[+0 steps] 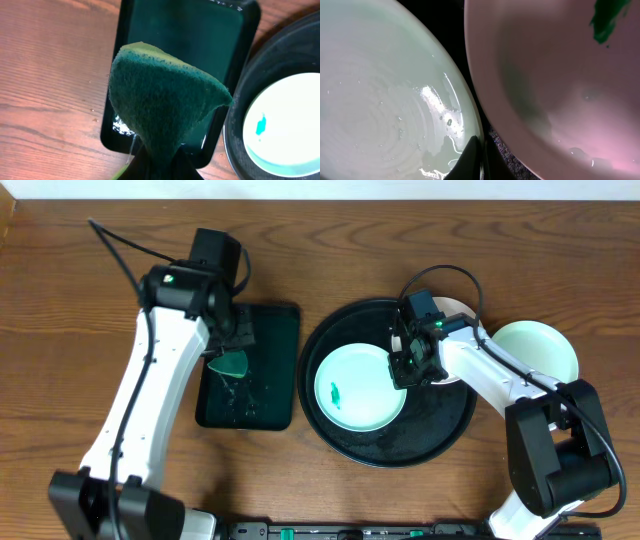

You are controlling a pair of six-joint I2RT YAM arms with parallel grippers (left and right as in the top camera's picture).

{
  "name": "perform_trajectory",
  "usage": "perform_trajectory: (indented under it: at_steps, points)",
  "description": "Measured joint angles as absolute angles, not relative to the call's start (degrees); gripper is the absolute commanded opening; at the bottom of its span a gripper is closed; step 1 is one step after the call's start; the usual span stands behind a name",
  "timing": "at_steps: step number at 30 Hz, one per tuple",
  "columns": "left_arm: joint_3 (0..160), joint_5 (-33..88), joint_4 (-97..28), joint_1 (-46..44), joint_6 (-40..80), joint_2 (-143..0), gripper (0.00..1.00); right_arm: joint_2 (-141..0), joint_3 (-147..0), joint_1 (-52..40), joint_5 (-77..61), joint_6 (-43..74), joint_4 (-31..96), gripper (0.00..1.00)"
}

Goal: Clean dirty plates on tray and stack at the side
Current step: 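Lift the green sponge and carry it right toward the round tray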

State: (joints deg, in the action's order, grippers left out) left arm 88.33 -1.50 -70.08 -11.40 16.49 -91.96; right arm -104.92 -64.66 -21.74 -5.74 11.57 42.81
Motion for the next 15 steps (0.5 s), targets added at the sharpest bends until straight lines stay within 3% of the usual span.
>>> perform_trajectory:
  at_steps: [15]
  points:
    - [85.7,-1.5,-62.7,-14.7,16.9,-104.9,0.07,-104.9,-64.7,-21.7,-5.7,11.6,42.8,0.03]
